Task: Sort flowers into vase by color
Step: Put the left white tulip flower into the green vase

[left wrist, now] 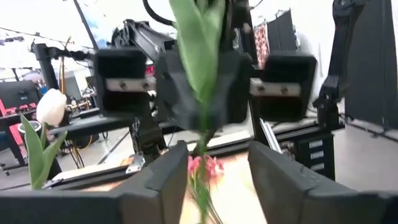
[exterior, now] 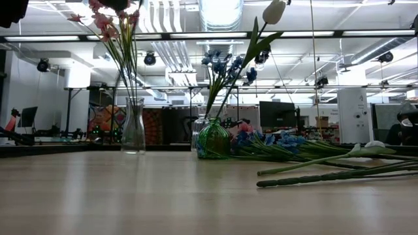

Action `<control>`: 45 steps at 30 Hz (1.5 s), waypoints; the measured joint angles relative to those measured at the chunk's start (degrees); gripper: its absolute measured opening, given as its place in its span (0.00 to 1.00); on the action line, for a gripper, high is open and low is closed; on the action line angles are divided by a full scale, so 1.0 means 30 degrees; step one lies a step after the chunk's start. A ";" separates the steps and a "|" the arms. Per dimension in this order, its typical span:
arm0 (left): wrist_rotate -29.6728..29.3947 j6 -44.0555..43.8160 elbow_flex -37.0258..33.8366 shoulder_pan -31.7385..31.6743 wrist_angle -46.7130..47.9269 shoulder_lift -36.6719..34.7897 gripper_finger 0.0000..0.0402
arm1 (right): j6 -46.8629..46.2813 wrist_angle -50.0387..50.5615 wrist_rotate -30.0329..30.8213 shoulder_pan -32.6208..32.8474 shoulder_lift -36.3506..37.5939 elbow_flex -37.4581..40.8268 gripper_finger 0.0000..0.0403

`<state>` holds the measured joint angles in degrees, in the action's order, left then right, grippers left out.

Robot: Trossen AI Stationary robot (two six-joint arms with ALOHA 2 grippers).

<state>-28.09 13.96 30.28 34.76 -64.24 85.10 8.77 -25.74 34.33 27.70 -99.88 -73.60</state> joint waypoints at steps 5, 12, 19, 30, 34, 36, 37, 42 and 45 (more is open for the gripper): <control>-0.0737 -0.1019 0.0000 0.0015 0.1676 0.0000 0.48 | -0.1301 0.2451 0.0775 -0.0042 0.0716 -0.0005 0.06; -0.3323 -0.3710 0.0000 0.0000 0.4331 0.0000 0.51 | -0.4123 0.7004 0.1114 -0.0286 0.2012 -0.0001 0.06; -0.3317 -0.5406 0.0000 0.0007 0.6782 0.0000 0.51 | -0.4908 0.9254 0.1127 -0.0915 0.2956 -0.0007 0.06; -0.3286 -0.6708 0.0000 0.0000 0.8265 0.0000 0.51 | -0.4448 0.9478 0.1120 -0.2493 0.3667 0.0000 0.06; -0.3288 -0.7225 0.0000 0.0000 0.8791 0.0000 0.51 | -0.4366 0.9308 0.1120 -0.3037 0.4002 -0.0006 0.06; -0.3288 -0.7331 0.0000 0.0000 0.8776 0.0000 0.51 | -0.4130 0.9274 0.1123 -0.3270 0.4130 -0.0003 0.06; -0.3288 -0.7331 0.0000 0.0000 0.8776 0.0000 0.51 | -0.4008 0.9217 0.1120 -0.3388 0.4167 -0.0003 0.06; -0.3286 -0.7333 0.0000 0.0000 0.8783 0.0000 0.51 | -0.3050 0.9340 0.1707 -0.4185 0.4190 -0.0003 0.06; -0.3281 -0.7331 0.0000 0.0000 0.8784 0.0000 0.51 | -0.2895 0.9364 0.2075 -0.4766 0.4250 -0.0002 0.06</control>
<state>-37.93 -8.03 30.28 34.76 -37.89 85.10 0.08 2.36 40.56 13.41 -87.13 -73.61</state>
